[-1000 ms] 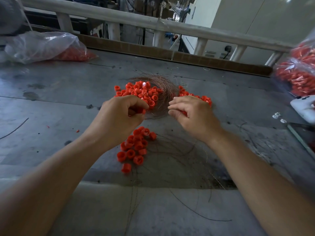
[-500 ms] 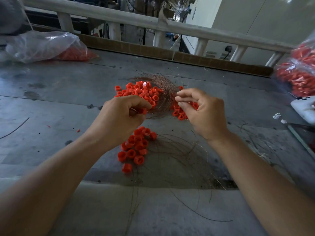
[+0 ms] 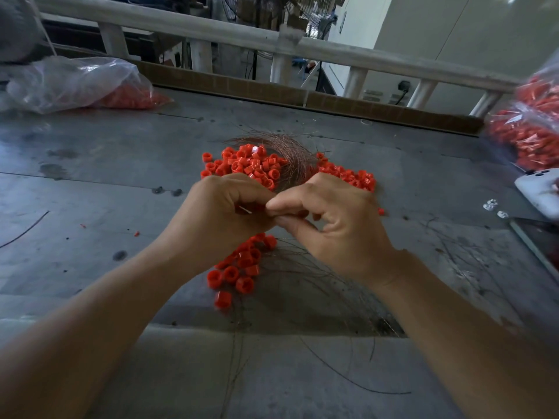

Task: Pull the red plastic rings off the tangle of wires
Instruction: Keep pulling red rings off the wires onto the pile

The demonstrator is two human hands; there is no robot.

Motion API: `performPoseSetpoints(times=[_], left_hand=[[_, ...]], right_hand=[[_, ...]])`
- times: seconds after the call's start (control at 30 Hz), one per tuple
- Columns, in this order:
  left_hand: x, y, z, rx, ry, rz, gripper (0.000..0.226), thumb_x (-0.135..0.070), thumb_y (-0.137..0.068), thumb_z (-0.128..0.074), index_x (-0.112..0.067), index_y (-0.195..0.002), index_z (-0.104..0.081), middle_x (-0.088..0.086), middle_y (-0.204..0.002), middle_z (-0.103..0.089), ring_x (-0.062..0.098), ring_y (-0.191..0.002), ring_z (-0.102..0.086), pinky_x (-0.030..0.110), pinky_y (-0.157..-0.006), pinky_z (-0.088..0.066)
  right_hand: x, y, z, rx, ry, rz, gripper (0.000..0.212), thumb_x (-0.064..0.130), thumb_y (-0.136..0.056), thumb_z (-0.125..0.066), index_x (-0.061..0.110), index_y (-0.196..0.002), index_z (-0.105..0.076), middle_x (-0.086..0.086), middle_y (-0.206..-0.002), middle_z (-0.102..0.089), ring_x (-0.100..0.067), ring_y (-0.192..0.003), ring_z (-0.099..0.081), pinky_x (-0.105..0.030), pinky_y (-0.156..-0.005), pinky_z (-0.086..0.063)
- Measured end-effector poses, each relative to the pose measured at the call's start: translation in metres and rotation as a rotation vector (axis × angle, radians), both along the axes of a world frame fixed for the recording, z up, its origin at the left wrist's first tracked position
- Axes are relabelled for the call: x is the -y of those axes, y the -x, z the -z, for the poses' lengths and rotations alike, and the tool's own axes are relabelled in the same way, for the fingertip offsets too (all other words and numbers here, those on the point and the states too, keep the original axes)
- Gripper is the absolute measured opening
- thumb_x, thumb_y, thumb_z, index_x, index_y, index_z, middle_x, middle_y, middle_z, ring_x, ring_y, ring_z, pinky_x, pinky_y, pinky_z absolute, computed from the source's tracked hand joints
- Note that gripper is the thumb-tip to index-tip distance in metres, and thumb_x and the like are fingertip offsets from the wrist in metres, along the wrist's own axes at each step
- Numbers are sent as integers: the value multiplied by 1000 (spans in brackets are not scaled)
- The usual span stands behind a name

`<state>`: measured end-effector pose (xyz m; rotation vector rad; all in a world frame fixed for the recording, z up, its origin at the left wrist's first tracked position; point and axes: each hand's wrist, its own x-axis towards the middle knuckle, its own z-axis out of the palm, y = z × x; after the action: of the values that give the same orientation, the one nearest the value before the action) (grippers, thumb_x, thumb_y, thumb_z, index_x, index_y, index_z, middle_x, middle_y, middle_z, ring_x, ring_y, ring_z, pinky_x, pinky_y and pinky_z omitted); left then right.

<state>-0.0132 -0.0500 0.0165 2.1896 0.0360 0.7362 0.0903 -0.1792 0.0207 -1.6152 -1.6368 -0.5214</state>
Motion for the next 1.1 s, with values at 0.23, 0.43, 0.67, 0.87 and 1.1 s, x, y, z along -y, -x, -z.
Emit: performPoseSetpoints(times=[0.23,0.43,0.67,0.87,1.1], left_hand=[[2,-1,1,-26,28,68,14,-18,-70,-70,-26,-81,-68,-16,-67,-60,-1,-66,-57,10,-61,-44],[1,0,-4,37,292,80,14,-28,-59,-64,-28,-72,-67,-13,-67,-68,1,-62,-61,15,-59,-50],[2,0,-6,43,424,110,11,-23,-60,-66,-20,-70,-69,-10,-62,-67,2,-55,-56,14,-51,-47],[1,1,-8,63,526,127,13,-21,-58,-67,-18,-69,-73,-6,-62,-68,3,-55,-57,15,-50,-47],[-5,1,-9,75,625,59,11,-22,-55,-68,-17,-63,-72,-3,-58,-65,10,-55,-56,17,-49,-46]], right_hand=[[1,3,-2,-57,-2,-1,15,3,-71,-73,3,-87,-70,-7,-74,-68,-12,-65,-58,-8,-64,-41],[0,3,-3,-292,54,-24,49,25,-74,-71,10,-117,-54,8,-104,-58,-6,-95,-58,-20,-86,-47],[0,0,-3,-331,105,30,39,11,-75,-70,5,-112,-59,14,-86,-57,10,-82,-56,-7,-81,-44],[0,1,-3,-249,95,31,24,6,-78,-65,1,-101,-64,5,-84,-59,-7,-85,-58,-13,-77,-48],[4,-4,-7,-233,46,108,10,2,-79,-63,4,-87,-68,7,-80,-58,0,-70,-54,-6,-69,-40]])
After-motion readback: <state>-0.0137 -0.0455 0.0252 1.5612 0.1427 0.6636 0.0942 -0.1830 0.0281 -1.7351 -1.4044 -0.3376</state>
